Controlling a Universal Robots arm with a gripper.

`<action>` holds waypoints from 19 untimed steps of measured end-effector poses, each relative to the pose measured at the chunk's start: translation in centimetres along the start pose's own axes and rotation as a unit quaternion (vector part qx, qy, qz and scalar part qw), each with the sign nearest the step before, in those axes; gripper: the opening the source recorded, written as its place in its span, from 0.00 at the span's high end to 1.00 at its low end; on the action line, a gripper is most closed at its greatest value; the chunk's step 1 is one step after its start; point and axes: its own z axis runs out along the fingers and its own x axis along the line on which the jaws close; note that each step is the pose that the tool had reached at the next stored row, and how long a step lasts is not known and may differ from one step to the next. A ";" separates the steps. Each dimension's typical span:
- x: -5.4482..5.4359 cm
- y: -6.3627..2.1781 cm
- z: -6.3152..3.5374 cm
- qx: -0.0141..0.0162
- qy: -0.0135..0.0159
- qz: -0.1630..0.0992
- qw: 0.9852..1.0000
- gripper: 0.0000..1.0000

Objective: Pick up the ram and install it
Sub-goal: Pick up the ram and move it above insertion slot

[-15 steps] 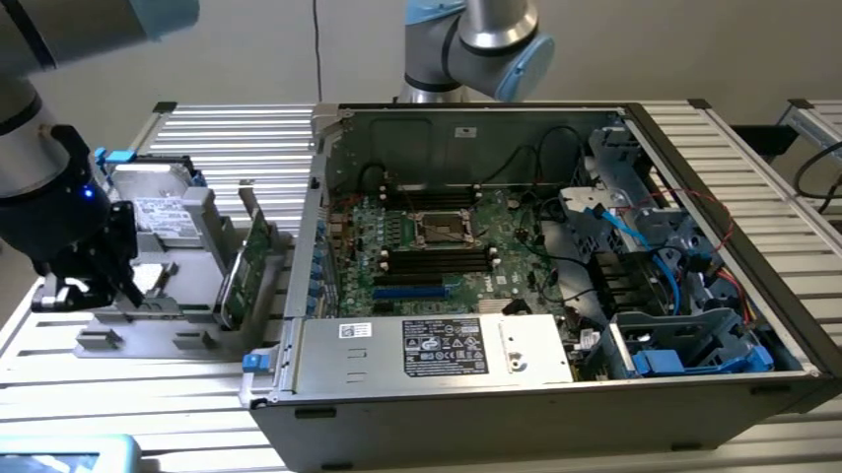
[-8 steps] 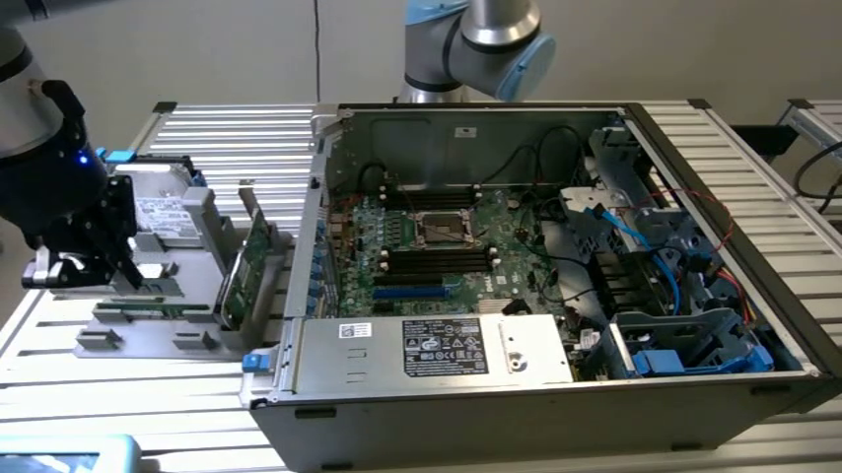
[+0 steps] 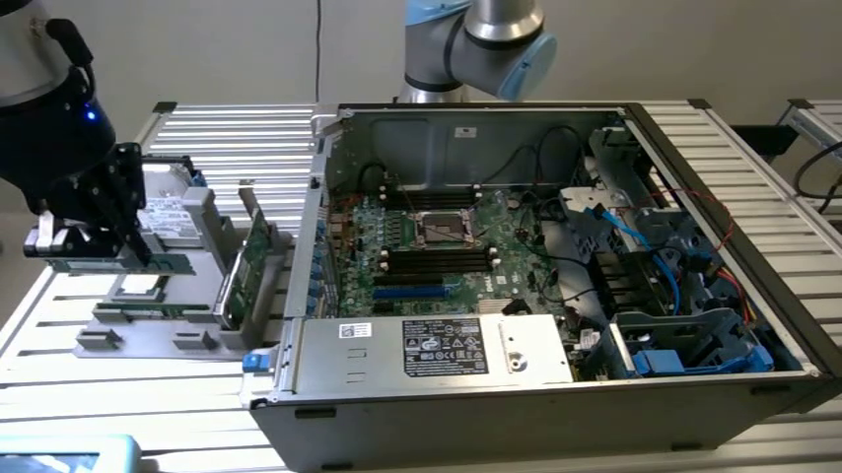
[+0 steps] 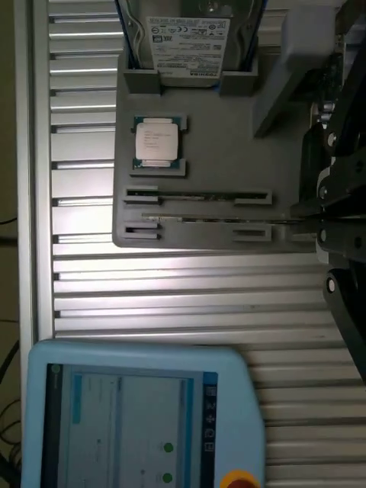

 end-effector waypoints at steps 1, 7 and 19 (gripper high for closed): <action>0.0 -0.38 -0.46 0.000 0.000 0.000 1.000 0.87; 0.0 -2.79 -3.23 0.000 -0.002 0.000 1.000 0.87; -0.3 -8.06 -5.98 0.000 -0.003 0.000 1.000 0.87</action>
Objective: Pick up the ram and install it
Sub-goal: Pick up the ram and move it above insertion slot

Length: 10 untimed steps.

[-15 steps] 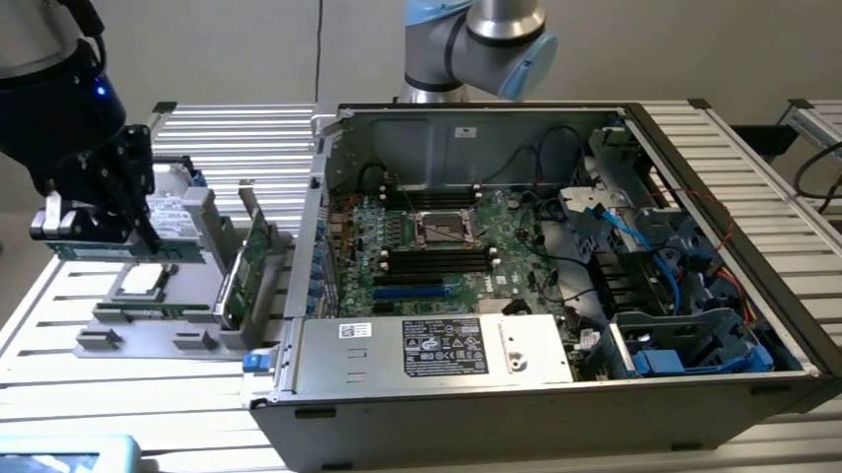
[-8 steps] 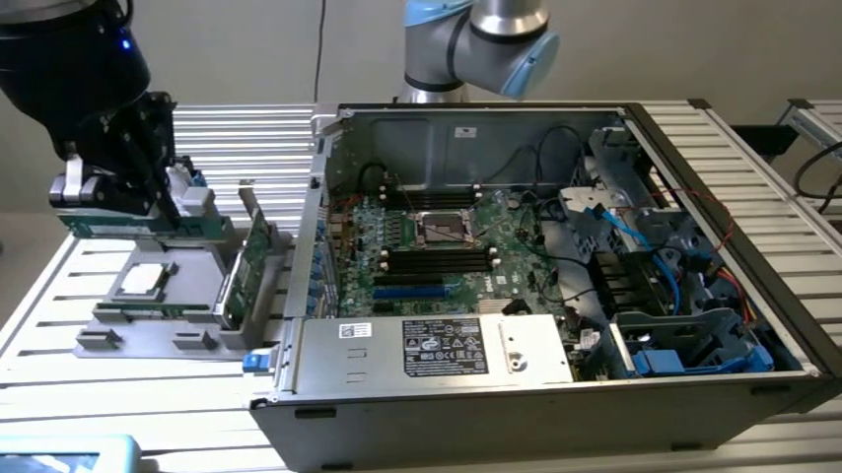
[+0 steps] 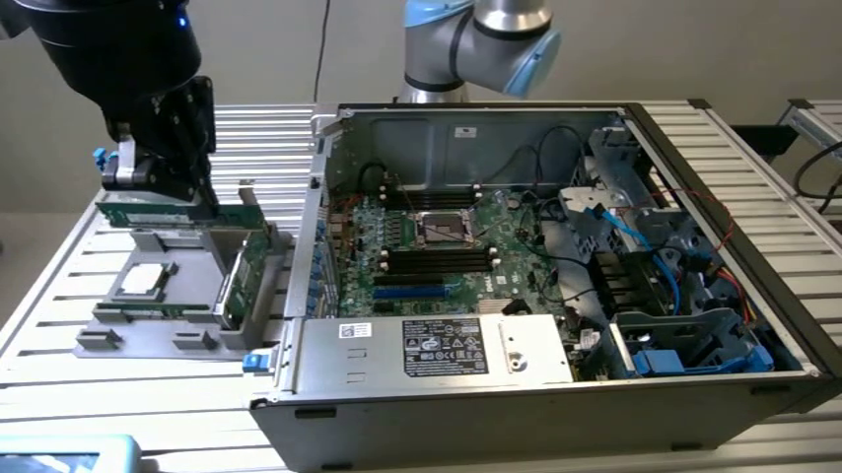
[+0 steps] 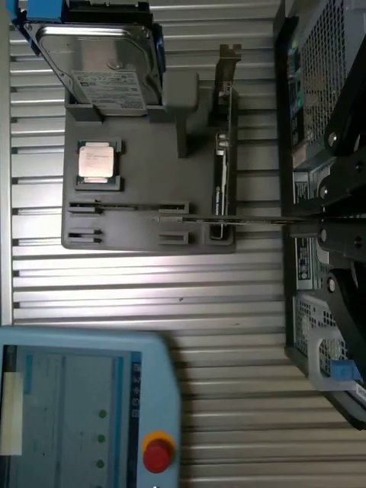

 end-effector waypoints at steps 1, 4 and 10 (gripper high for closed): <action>0.0 -0.42 -0.11 0.000 0.000 0.000 1.000 0.87; -0.1 -1.79 -0.38 0.000 -0.001 0.000 1.000 0.87; -0.2 -4.52 -0.50 0.000 -0.001 -0.001 1.000 0.87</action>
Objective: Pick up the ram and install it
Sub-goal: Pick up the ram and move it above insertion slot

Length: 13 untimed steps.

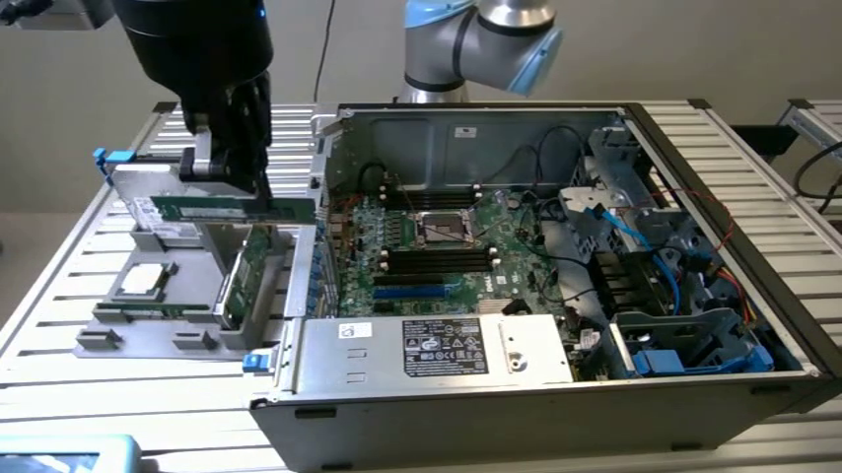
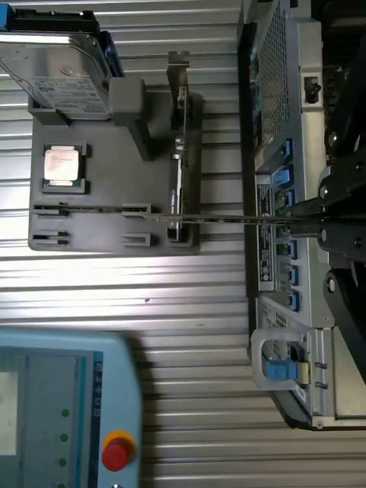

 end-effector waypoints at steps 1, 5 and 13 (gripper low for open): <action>0.0 -0.44 -0.02 0.000 0.000 0.000 1.000 0.87; -0.1 -2.21 -0.20 0.000 -0.002 0.000 1.000 0.87; -0.3 -5.84 -0.45 0.000 -0.005 -0.001 1.000 0.87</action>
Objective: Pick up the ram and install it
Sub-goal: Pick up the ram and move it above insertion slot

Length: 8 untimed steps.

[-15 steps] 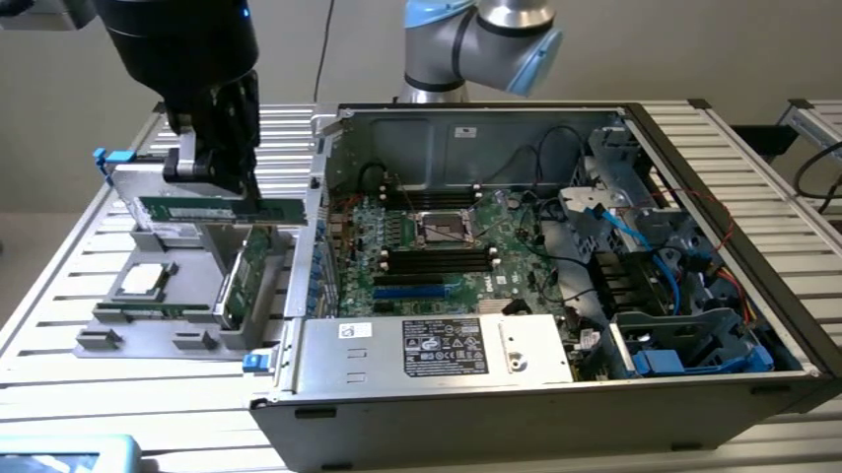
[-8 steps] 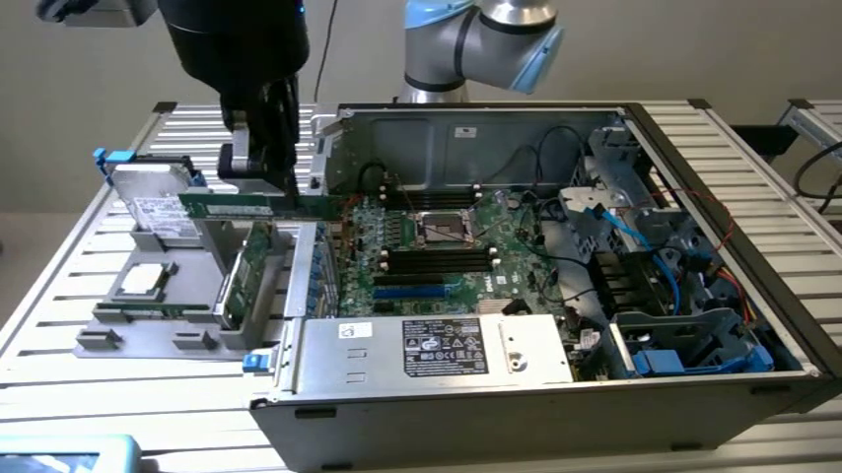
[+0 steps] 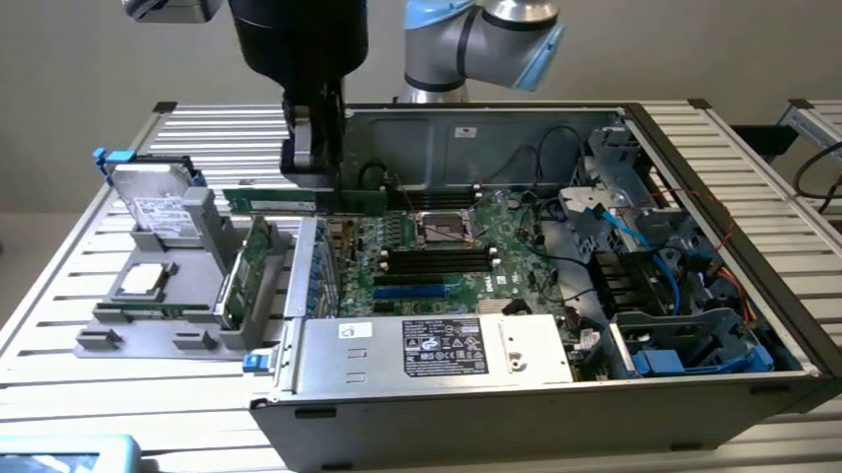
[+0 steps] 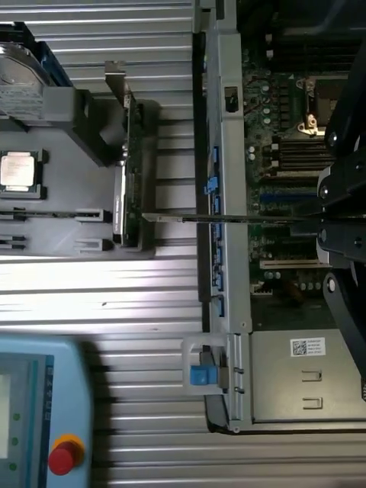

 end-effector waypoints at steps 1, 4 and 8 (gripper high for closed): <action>0.0 -0.46 -0.01 0.000 0.000 0.000 1.000 0.87; -0.1 -1.83 -0.03 0.000 0.000 0.000 1.000 0.87; -0.2 -3.63 -0.05 0.000 0.000 0.000 1.000 0.87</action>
